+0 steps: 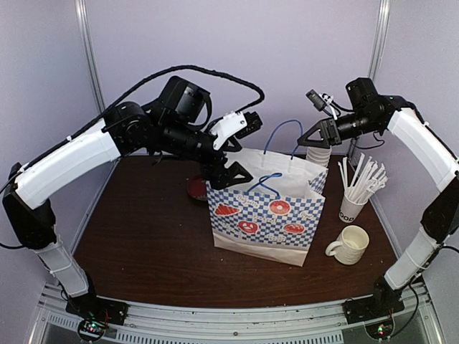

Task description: Pack the takeout coffee

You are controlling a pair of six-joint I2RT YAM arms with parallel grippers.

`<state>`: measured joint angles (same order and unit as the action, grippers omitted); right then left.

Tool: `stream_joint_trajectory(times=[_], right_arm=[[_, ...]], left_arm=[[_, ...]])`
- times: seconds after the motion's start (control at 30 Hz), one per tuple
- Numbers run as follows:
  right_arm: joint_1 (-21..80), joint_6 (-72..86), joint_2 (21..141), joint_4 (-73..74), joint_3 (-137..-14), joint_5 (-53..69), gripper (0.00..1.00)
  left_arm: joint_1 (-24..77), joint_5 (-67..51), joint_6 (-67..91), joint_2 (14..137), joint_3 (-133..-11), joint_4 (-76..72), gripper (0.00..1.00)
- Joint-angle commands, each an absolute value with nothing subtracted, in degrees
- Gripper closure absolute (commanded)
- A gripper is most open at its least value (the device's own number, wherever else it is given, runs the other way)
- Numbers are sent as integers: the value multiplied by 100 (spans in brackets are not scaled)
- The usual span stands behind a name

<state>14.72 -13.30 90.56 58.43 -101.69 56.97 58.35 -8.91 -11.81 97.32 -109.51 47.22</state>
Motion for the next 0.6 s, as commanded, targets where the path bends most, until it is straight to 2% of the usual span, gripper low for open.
stream_joint_trajectory(times=[0.0, 0.1, 0.2, 0.37, 0.4, 0.57], right_arm=[[1556, -1245, 9178, 5752, -10453, 5584, 31], [1641, -1200, 9293, 5746, -10563, 5626, 38], [1759, -1169, 9408, 5748, -10721, 5626, 50], [2035, -1188, 9645, 5888, -11051, 5411, 96], [2106, -1226, 9677, 5958, -11121, 5366, 100], [2569, -1520, 9611, 6274, -11343, 5367, 100]], left_arm=[[5850, -396, -940, 9109, -10344, 3356, 9], [5845, 2, -884, 8568, -9851, 2941, 7], [5852, 409, -881, 8105, -9390, 2663, 4], [5848, 1115, -969, 7667, -8921, 2744, 3], [5851, 1269, -968, 7598, -8830, 2742, 3], [5851, 2002, -1087, 7229, -8287, 2550, 2]])
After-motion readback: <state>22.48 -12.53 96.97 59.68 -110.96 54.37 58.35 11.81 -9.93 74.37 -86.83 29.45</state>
